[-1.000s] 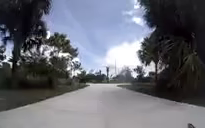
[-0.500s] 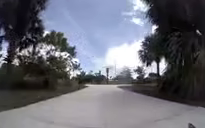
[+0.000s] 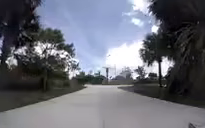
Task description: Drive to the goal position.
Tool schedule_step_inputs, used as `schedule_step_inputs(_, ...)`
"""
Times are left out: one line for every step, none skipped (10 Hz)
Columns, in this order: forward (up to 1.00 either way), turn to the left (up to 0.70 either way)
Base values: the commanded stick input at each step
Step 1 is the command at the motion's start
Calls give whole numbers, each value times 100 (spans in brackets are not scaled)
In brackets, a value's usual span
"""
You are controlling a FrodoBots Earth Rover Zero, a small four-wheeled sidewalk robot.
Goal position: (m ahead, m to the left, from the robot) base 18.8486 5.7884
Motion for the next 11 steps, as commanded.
schedule_step_inputs(85, 0)
schedule_step_inputs(85, 0)
schedule_step_inputs(85, 0)
schedule_step_inputs(85, 0)
schedule_step_inputs(85, 0)
schedule_step_inputs(85, 0)
schedule_step_inputs(85, 0)
schedule_step_inputs(85, 0)
schedule_step_inputs(85, 0)
schedule_step_inputs(85, 0)
schedule_step_inputs(85, 0)
